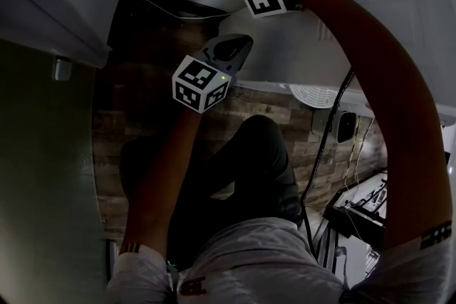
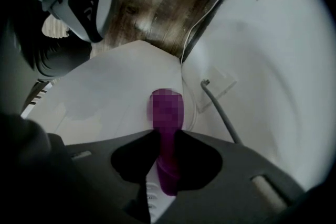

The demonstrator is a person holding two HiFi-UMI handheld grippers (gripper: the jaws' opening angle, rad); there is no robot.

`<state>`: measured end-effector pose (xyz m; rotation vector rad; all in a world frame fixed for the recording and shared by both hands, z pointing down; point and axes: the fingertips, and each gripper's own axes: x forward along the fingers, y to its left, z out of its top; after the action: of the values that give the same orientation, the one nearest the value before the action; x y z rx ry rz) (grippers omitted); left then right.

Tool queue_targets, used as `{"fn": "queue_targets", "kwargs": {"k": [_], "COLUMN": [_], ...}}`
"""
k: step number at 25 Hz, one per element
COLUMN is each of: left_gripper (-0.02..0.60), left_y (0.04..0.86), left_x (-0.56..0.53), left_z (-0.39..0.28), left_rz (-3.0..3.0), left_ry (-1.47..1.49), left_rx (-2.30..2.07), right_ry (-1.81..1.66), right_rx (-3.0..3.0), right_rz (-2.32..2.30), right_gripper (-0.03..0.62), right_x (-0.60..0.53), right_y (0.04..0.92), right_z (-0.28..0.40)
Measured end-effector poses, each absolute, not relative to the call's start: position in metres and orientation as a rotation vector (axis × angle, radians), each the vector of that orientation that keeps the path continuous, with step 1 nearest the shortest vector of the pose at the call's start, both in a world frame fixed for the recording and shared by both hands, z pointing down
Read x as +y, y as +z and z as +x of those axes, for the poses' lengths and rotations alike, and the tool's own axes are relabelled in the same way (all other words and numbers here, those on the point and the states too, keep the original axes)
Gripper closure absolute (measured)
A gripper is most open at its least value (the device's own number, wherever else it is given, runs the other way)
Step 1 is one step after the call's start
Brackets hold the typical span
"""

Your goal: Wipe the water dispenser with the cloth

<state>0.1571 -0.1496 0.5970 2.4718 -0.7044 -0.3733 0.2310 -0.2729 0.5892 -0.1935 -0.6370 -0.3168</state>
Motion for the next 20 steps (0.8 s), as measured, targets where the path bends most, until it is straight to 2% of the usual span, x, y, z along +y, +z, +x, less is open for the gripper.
{"fn": "queue_targets", "kwargs": {"k": [10, 20], "left_gripper": [0.583, 0.583], "left_y": [0.607, 0.619], "left_x": [-0.161, -0.159], "left_z": [0.172, 0.180], "left_rz": [2.546, 2.592], "left_ry": [-0.347, -0.379], "left_rx": [-0.638, -0.589], "right_ry": [-0.220, -0.289], "right_rx": [-0.616, -0.627], "right_rz": [-0.214, -0.296], "right_gripper": [0.502, 0.502], "right_x": [-0.198, -0.142], "right_y": [0.556, 0.565], "right_z": [0.219, 0.210]}}
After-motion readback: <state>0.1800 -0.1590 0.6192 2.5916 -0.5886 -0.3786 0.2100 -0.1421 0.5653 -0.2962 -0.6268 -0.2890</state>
